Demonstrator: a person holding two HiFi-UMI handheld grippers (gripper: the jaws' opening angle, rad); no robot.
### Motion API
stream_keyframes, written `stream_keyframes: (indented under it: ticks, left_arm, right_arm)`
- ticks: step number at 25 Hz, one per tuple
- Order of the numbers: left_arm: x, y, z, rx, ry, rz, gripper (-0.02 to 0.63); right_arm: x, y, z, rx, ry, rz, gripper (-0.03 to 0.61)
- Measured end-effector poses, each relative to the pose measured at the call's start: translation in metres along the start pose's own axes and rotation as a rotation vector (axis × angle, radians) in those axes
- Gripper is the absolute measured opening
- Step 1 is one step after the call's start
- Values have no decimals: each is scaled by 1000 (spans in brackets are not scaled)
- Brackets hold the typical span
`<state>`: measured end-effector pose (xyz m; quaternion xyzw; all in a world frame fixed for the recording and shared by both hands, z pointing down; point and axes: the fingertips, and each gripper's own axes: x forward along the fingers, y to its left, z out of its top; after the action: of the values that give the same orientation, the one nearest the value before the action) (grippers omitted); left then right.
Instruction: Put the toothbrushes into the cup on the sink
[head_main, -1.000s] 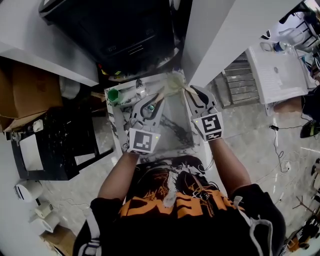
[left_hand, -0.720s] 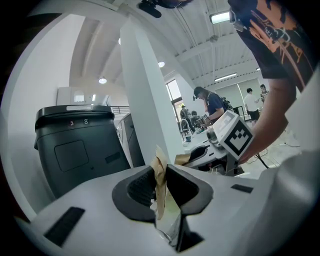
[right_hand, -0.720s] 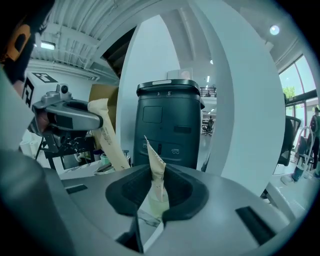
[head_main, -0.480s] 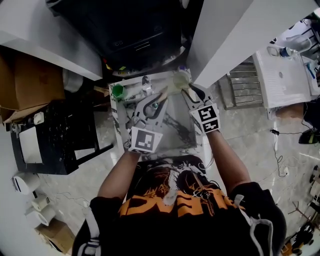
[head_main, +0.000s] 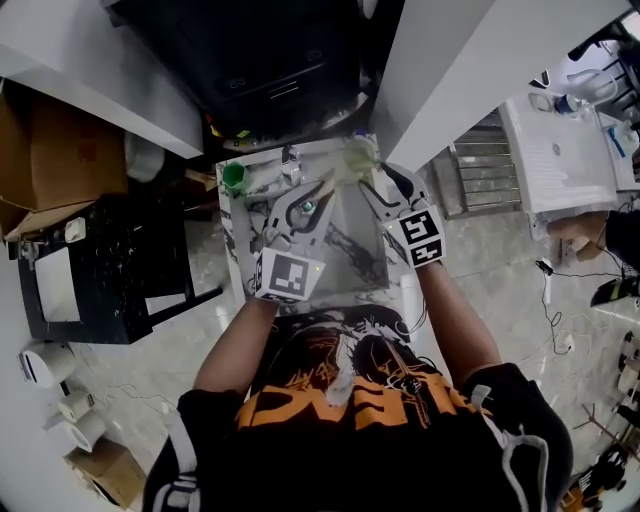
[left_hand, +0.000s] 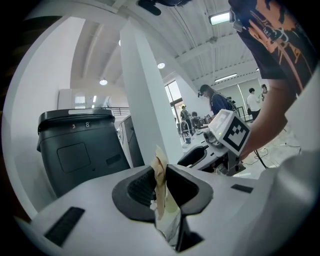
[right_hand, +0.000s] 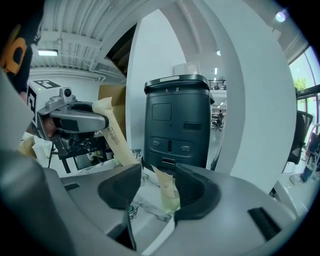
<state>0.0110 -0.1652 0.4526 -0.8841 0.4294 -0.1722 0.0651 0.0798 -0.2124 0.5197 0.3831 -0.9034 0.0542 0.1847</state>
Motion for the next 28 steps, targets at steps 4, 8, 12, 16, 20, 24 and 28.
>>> stream_keyframes:
  ticks: [4, 8, 12, 16, 20, 24, 28]
  left_arm:
    - [-10, -2, 14, 16, -31, 15, 84]
    - [-24, -4, 27, 1, -49, 27, 84]
    - [-39, -8, 41, -8, -70, 13, 84]
    - [-55, -3, 48, 15, -74, 47, 84]
    - [-64, 3, 61, -9, -105, 81, 84]
    - [-67, 6, 70, 12, -125, 98, 84]
    - [-69, 7, 76, 16, -140, 109, 84]
  right_arm:
    - [-27, 4, 20, -5, -46, -19, 227]
    - [-51, 21, 52, -37, -120, 1, 227]
    - [-64, 39, 79, -41, -191, 48, 216]
    - [-72, 64, 101, -61, -269, 131, 167]
    - [-83, 82, 119, -109, -353, 175, 118]
    - [-86, 87, 130, -129, -380, 189, 74]
    - [-87, 87, 137, -120, -398, 192, 35]
